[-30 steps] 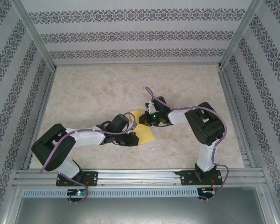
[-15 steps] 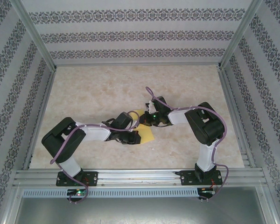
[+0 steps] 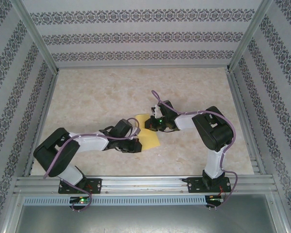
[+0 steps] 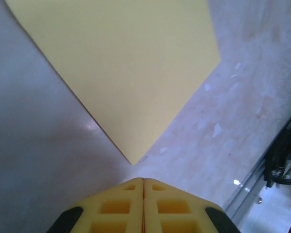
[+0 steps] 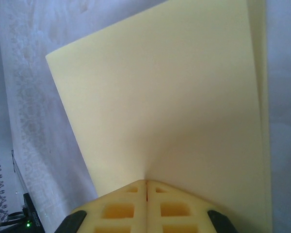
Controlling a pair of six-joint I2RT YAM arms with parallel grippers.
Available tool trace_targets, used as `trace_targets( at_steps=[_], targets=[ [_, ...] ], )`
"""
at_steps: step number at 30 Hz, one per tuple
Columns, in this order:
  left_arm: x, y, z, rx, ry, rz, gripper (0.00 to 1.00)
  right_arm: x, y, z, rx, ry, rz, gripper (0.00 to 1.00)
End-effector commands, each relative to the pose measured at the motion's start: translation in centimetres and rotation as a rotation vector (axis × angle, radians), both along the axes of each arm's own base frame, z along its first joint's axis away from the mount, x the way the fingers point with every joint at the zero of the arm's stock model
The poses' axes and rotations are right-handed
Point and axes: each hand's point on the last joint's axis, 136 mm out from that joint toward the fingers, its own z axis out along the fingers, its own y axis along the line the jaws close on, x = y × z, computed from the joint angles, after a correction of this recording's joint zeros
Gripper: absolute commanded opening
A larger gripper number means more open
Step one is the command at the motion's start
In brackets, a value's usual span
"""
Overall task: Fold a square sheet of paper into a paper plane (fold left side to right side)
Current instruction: First fold the square sheet of paper in half at the center of the table, then hold the square sheet of paper at the center of the table.
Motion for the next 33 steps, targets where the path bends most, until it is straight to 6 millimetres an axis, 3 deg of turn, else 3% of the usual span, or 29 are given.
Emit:
trace_targets(
  at_steps=[1, 7, 13, 20, 26, 30, 33],
  targets=[
    [2.0, 1.2, 2.2, -0.025, -0.053, 0.039, 0.07, -2.5, -3.4, -5.2, -0.176, 0.126, -0.069, 0.00],
    [6.6, 2.8, 2.7, -0.034, -0.066, 0.117, 0.06, -2.5, -3.5, -5.1, -0.168, 0.122, -0.084, 0.00],
    [9.6, 1.1, 2.7, -0.059, -0.081, 0.100, 0.05, -2.4, -3.2, -5.0, -0.161, 0.122, -0.083, 0.00],
    [9.7, -0.5, 0.5, -0.041, -0.038, 0.064, 0.05, -2.4, -3.1, -5.0, -0.161, 0.122, -0.080, 0.00],
    [9.0, -0.3, -1.9, 0.032, 0.002, 0.067, 0.05, -2.3, -2.9, -4.7, -0.153, 0.117, -0.075, 0.00],
    [8.4, 0.6, -3.1, 0.087, 0.022, 0.086, 0.05, -1.9, -2.5, -3.7, -0.132, 0.095, -0.070, 0.00],
    [7.9, 1.0, -3.7, 0.104, 0.035, 0.094, 0.05, -1.0, -2.0, -1.8, -0.098, 0.053, -0.070, 0.00]
  ],
)
